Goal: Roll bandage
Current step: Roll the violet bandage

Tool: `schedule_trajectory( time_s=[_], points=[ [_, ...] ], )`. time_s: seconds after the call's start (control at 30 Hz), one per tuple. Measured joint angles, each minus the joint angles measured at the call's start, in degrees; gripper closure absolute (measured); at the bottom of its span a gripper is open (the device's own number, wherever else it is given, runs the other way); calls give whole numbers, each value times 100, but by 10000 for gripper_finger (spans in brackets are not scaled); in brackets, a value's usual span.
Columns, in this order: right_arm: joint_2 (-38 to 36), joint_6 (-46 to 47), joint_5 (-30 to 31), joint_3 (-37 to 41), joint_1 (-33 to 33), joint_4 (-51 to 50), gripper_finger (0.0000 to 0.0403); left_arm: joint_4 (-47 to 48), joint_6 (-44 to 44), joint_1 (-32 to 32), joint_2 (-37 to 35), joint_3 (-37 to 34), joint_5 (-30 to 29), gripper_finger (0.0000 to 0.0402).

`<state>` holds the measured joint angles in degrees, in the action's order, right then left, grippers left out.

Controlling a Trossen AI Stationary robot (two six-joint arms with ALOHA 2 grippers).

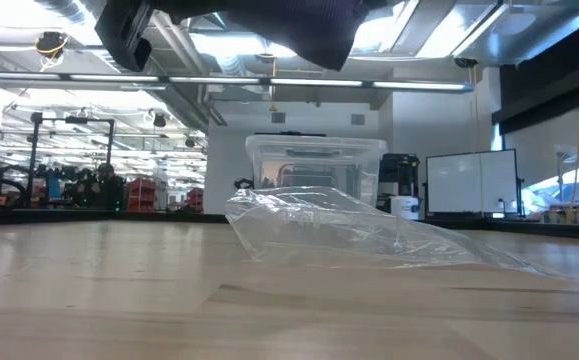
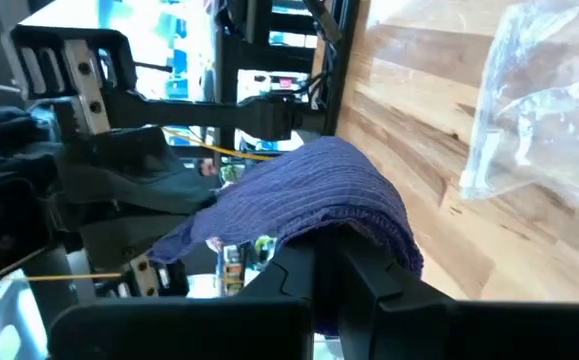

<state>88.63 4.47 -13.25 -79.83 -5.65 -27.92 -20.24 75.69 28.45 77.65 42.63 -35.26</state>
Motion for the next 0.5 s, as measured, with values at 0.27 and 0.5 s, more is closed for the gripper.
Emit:
schedule_trajectory(
  time_s=[0.27, 0.5],
  points=[
    [219, 11, 486, 26, 0, 244, 391, -39, 149, 2, 0, 0, 20, 396],
    [481, 205, 904, 28, 0, 366, 387, -30, 173, 4, 4, 0, 30, 396]
  ],
)
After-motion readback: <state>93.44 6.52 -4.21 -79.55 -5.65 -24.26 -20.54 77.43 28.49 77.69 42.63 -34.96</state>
